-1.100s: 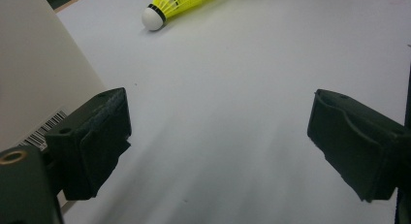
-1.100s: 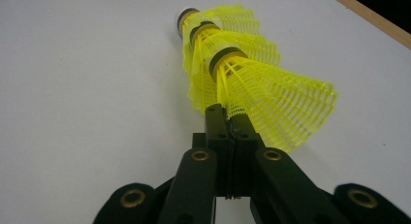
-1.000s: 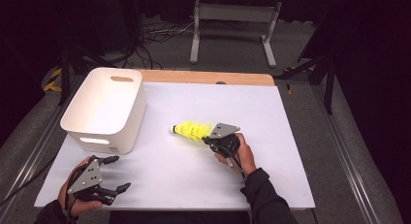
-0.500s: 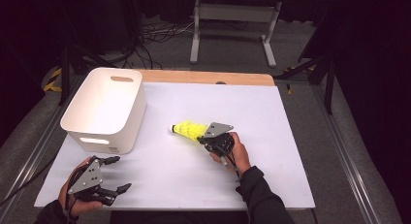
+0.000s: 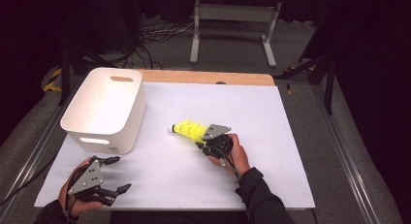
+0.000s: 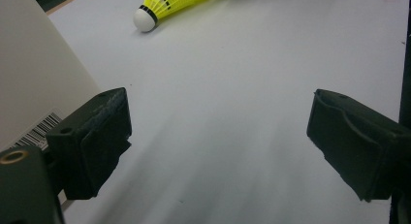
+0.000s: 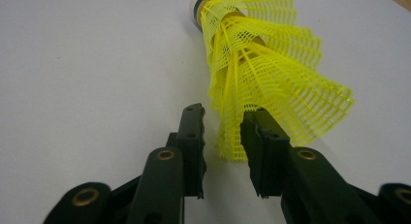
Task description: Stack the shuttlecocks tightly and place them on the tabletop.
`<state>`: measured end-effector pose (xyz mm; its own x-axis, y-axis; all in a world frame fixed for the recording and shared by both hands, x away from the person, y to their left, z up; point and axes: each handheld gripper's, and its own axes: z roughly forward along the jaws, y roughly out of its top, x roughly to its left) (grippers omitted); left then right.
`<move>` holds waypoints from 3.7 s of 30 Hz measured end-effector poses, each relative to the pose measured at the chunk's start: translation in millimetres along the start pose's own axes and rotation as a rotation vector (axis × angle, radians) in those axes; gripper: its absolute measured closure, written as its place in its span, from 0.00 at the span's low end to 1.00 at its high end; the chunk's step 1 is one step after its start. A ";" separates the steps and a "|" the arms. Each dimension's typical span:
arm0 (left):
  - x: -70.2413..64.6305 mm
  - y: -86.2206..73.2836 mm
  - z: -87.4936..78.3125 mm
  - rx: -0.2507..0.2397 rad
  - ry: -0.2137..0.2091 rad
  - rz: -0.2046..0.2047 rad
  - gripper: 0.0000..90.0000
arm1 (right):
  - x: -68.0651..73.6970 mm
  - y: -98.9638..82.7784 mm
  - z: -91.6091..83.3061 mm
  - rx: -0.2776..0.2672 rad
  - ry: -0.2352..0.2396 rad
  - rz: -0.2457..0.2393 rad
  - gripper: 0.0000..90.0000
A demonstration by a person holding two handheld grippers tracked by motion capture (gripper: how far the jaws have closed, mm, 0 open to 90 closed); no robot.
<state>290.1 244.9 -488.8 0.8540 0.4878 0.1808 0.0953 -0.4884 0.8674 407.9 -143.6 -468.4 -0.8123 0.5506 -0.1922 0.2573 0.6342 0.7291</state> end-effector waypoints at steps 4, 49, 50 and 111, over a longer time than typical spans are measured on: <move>-0.1 0.1 -0.4 -0.001 0.000 -0.002 0.11 | 0.5 -2.3 -3.1 0.006 0.005 0.004 0.68; 3.6 -0.3 -3.3 -0.009 0.051 -0.013 0.09 | 37.6 -30.4 -78.8 -0.241 -0.122 -0.056 0.26; 3.4 -0.3 -3.1 -0.007 0.050 -0.014 0.09 | 37.1 -32.6 -80.5 -0.245 -0.122 -0.048 0.25; 9.7 -1.5 0.1 -0.017 0.075 -0.015 0.05 | 8.8 -42.3 -53.2 -0.172 -0.073 0.104 0.16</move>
<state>298.3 250.2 -488.4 0.8120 0.5477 0.2015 0.0982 -0.4686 0.8779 362.0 -194.5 -466.0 -0.7443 0.6502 -0.1526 0.2398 0.4735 0.8475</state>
